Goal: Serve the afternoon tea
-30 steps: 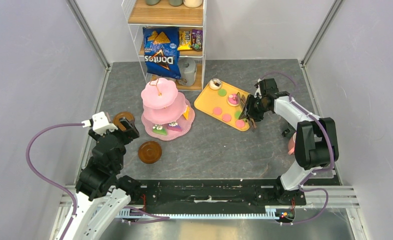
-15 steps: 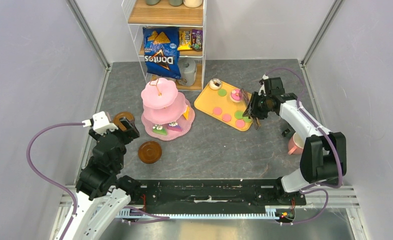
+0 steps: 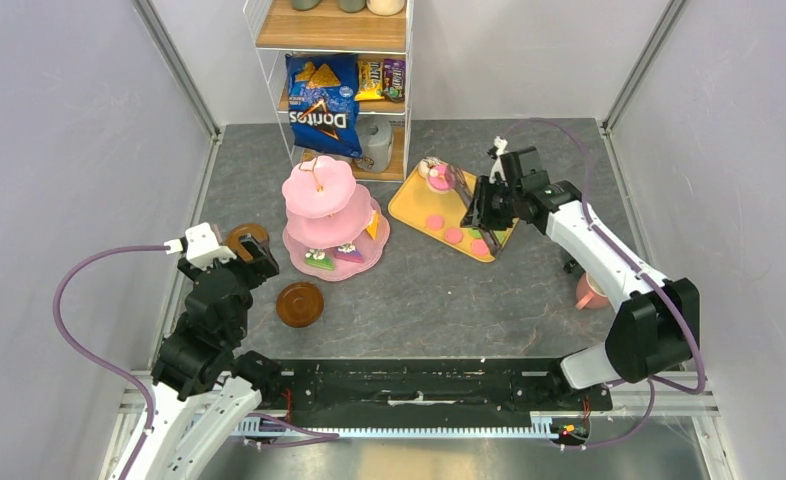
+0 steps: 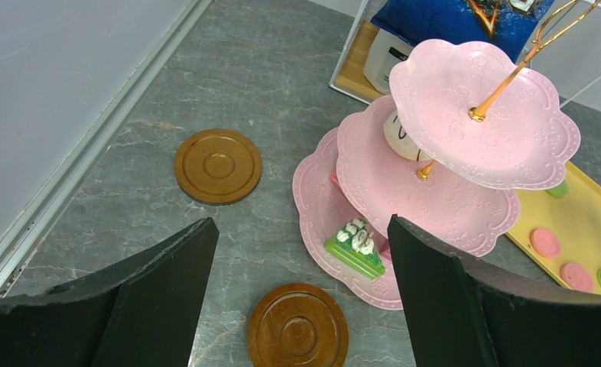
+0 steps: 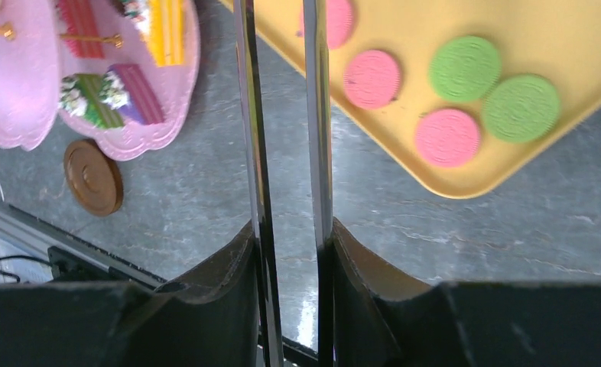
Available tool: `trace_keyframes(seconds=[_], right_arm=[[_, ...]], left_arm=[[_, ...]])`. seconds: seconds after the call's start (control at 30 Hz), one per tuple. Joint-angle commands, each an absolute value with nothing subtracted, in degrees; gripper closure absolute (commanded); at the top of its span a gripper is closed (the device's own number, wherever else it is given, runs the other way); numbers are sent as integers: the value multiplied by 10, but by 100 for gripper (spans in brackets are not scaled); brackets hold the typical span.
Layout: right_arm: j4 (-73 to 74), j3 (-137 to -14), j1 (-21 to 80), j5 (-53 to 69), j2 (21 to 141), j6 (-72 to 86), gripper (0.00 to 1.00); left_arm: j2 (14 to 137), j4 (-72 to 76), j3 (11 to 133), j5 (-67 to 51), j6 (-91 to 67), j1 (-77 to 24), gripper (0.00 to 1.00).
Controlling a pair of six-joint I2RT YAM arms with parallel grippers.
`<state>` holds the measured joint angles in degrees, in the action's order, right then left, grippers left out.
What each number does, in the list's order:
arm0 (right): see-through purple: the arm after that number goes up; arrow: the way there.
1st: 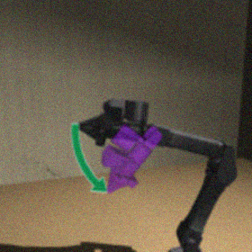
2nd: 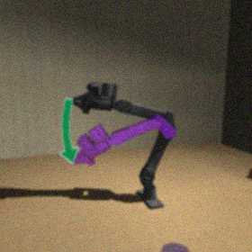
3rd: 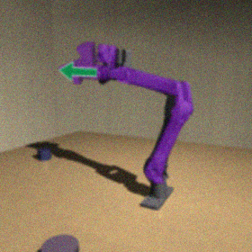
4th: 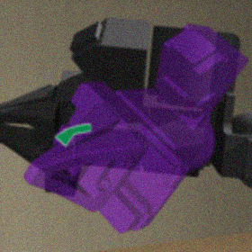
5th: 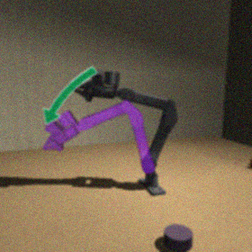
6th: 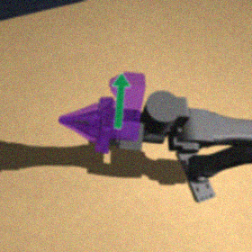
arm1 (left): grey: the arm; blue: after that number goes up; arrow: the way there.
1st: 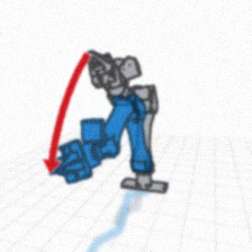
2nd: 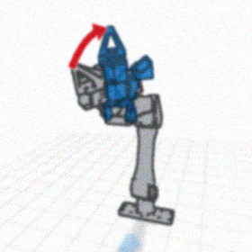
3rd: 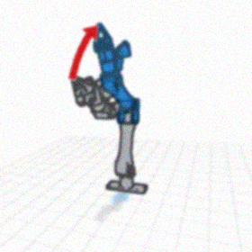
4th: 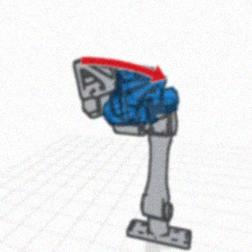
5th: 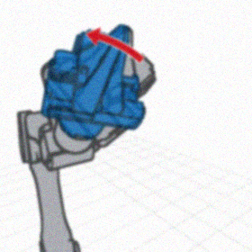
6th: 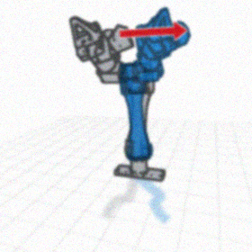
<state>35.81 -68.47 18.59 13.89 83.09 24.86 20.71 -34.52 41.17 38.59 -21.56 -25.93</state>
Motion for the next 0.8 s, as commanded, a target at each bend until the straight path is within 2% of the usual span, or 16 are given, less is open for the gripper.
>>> trace_keyframes(seconds=[0.0, 0.47, 0.77], right_arm=[[353, -747, 239, 124, 824, 259, 61], [367, -862, 387, 94, 922, 255, 61], [399, -909, 445, 56, 974, 242, 60]], left_arm=[[210, -328, 410, 384, -226, -255, 10], [207, -327, 410, 385, -226, -255, 10], [206, -329, 410, 386, -227, -255, 10]])
